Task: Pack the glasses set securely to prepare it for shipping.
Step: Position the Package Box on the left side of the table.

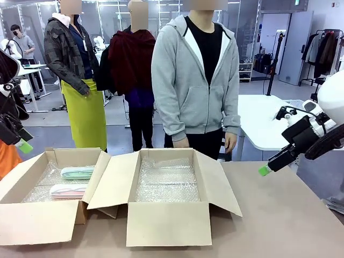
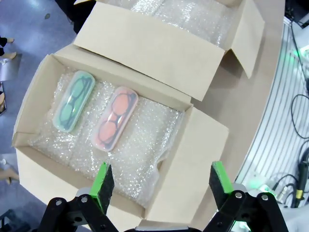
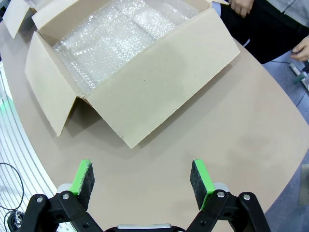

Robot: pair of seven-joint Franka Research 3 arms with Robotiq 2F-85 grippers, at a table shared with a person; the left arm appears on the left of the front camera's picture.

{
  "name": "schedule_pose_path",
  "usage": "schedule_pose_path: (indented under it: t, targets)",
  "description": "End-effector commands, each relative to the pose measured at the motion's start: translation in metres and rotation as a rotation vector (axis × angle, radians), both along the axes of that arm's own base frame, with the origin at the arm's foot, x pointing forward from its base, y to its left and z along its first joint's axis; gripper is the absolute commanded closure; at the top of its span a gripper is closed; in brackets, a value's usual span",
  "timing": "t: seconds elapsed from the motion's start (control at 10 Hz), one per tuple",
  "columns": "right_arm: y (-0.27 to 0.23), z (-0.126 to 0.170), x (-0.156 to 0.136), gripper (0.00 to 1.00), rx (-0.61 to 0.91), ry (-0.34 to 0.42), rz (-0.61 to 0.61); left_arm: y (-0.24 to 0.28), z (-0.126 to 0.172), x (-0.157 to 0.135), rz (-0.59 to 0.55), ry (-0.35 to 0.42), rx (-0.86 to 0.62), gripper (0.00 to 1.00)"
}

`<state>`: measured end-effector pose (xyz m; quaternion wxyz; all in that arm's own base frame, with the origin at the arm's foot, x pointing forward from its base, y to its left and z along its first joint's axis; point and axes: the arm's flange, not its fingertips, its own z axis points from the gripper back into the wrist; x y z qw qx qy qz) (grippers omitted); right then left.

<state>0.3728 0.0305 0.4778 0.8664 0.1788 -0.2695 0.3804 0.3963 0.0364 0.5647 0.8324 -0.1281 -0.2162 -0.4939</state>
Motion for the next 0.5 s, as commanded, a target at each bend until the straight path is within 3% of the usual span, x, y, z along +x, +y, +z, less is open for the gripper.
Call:
schedule_pose_path:
  t: [0.0,0.4]
  targets:
    - [0.0033,0.001,-0.0006,0.0,0.006,0.012,-0.016,0.0003,0.0042,-0.0019,0.009,0.0,0.012,0.0]
    - [0.0033,0.001,-0.0006,0.0,0.006,0.012,-0.016,0.0003,0.0042,-0.0019,0.009,0.0,0.012,0.0]
